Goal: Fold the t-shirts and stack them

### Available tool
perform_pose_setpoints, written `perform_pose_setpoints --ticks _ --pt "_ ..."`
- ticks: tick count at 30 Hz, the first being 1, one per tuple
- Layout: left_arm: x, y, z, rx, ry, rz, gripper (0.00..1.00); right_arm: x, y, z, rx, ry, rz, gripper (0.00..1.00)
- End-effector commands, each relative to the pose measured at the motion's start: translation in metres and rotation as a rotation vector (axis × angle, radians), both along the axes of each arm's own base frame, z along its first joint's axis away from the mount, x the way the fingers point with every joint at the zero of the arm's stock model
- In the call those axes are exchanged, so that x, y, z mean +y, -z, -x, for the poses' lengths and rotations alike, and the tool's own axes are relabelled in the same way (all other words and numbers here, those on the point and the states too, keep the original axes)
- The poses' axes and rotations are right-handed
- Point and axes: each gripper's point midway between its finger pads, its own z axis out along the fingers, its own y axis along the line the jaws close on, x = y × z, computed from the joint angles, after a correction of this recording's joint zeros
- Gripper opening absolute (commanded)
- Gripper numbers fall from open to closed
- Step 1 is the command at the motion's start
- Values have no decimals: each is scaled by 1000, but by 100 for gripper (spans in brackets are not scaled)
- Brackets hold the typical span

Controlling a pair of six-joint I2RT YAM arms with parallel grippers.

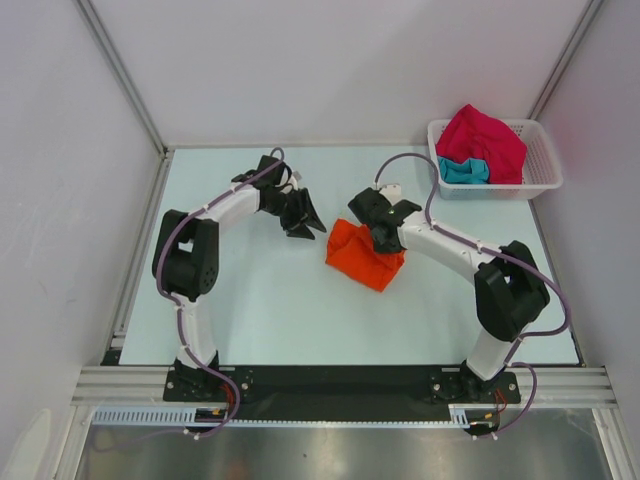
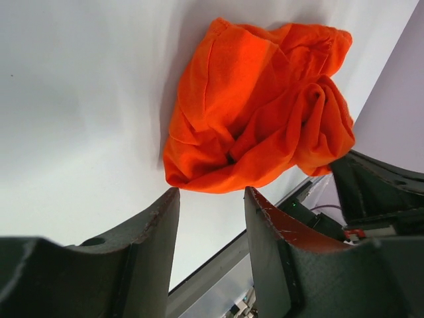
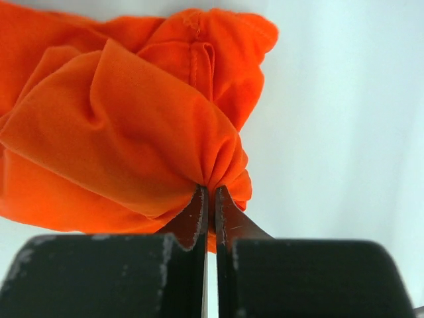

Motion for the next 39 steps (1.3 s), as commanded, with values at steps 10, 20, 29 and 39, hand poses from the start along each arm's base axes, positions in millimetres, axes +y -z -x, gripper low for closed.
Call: perform_pose_setpoints --ticks 10,20,29,39 --pt "3 -20 -8 -86 -5 14 49 0 -83 -45 -190 6 11 0" --pt "-1 -14 -11 -68 -16 32 49 14 -103 -32 -221 -23 -52 0" --pt "-1 -19 -8 -77 -12 42 49 13 -95 -55 -225 -49 -39 0" --pt "8 -17 9 -85 -15 26 48 22 -59 -105 -158 -60 17 53"
